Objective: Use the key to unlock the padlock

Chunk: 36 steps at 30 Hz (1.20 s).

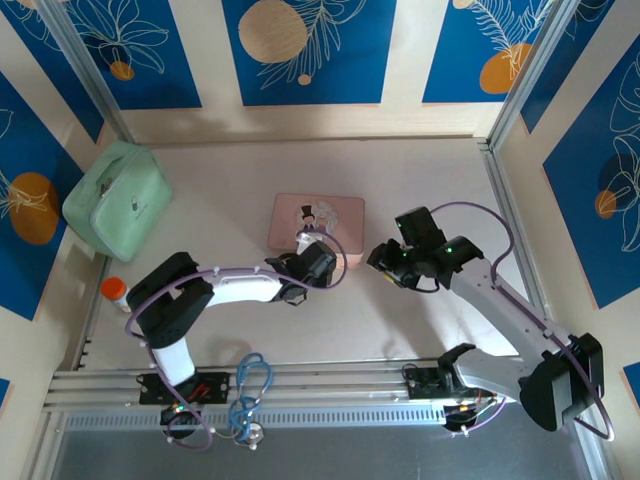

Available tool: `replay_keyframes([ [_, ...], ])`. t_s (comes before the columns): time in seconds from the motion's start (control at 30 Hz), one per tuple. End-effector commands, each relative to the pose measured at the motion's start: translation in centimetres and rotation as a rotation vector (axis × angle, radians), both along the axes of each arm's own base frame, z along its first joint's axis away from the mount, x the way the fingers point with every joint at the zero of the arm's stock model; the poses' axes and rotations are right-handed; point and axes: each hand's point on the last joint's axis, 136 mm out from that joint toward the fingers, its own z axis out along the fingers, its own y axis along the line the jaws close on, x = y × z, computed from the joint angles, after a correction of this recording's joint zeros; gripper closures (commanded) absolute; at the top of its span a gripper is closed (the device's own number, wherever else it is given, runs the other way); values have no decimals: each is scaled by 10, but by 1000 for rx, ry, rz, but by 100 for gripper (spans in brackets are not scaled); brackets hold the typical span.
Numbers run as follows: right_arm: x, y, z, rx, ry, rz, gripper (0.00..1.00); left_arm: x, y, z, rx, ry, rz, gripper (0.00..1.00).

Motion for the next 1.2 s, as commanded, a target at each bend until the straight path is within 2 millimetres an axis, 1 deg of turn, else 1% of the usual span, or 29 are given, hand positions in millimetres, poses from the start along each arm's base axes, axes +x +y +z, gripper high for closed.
replay_keyframes([
  [0.0, -11, -3, -2, 13, 14, 8, 54, 10, -8, 4, 9, -56, -9, 44],
  [0.1, -14, -6, 0, 5, 14, 2, 54, 10, -12, -2, 20, -38, -20, 45],
  [0.27, -13, -7, 3, 4, 10, -1, 54, 11, -10, -9, 44, -28, -17, 48],
  [0.37, -13, -7, 5, 4, 4, -1, 54, 14, -7, -11, 51, -34, -7, 53],
  [0.5, -13, -9, 5, -7, 2, 2, 55, 18, -7, -8, 49, -50, -8, 64],
  [0.53, -14, -10, 4, -13, 2, 4, 55, 19, -8, -6, 46, -56, -9, 66],
  [0.67, -16, -13, 4, -23, -3, 8, 55, 20, -10, -1, 47, -61, -20, 67],
  [0.73, -18, -14, 3, -28, -5, 16, 55, 19, -12, 3, 53, -42, -26, 72],
  [0.83, -21, -11, 3, -16, -17, 47, 55, 10, -14, 9, 65, 37, -35, 81],
  [0.9, -23, -7, 2, 5, -27, 67, 55, 2, -16, 13, 62, 107, -40, 82],
  [1.03, -29, 7, -2, 51, -53, 121, 55, -17, -28, 21, 20, 236, -82, 85],
  [1.1, -34, 14, -6, 59, -60, 146, 55, -23, -34, 24, 3, 278, -105, 86],
  [1.17, -39, 23, -11, 67, -66, 174, 55, -27, -41, 22, -13, 323, -128, 89],
])
